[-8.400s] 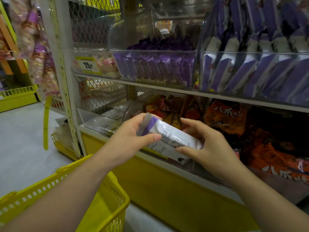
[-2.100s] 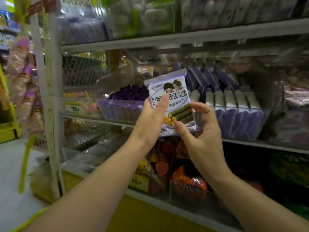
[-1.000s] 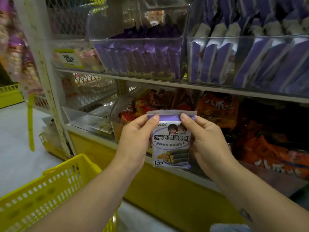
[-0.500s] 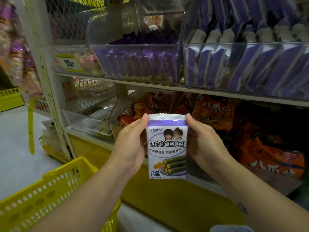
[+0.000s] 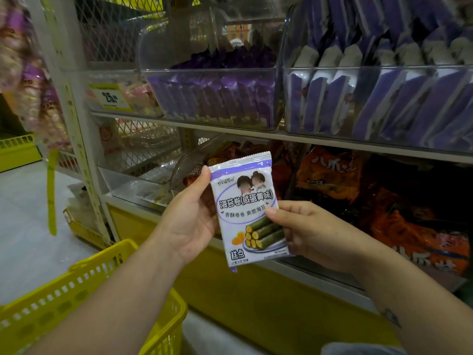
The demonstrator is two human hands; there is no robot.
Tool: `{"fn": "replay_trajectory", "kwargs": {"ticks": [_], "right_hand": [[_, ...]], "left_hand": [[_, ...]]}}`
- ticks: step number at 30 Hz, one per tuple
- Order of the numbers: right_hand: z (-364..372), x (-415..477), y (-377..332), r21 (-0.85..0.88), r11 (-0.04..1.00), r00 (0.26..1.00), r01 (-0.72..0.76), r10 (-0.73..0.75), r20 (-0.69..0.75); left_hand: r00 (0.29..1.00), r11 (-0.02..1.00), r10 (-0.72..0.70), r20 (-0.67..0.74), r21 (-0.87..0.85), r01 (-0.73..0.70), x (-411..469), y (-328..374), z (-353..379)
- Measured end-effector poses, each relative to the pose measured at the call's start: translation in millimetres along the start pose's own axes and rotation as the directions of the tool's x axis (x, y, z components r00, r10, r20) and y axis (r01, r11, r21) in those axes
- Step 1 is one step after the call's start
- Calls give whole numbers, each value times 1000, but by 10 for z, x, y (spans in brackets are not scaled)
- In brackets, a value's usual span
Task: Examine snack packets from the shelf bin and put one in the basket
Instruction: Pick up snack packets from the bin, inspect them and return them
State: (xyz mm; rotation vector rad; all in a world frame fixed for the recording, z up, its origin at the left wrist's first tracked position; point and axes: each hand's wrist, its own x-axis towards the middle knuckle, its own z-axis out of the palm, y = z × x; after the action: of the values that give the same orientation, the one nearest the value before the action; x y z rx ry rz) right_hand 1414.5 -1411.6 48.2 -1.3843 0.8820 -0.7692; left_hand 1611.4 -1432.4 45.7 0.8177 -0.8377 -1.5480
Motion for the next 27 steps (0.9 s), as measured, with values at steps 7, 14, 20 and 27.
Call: {"fn": "replay_trajectory", "kwargs": {"ticks": [7, 14, 20, 27], "right_hand": [[-26, -4, -57, 264, 964, 997, -19, 39, -69], [-47, -26, -51, 417, 903, 994, -105, 101, 31], [-28, -26, -64, 414, 904, 995, -104, 95, 43], [-12, -30, -55, 305, 952, 998, -25, 43, -52]], "left_hand": [[907, 964, -251, 339, 176, 200, -88, 56, -152], [867, 959, -282, 411, 149, 241, -116, 63, -127], [838, 952, -302, 454, 186, 242, -154, 62, -101], [863, 958, -266, 429, 219, 186, -137, 20, -108]]}}
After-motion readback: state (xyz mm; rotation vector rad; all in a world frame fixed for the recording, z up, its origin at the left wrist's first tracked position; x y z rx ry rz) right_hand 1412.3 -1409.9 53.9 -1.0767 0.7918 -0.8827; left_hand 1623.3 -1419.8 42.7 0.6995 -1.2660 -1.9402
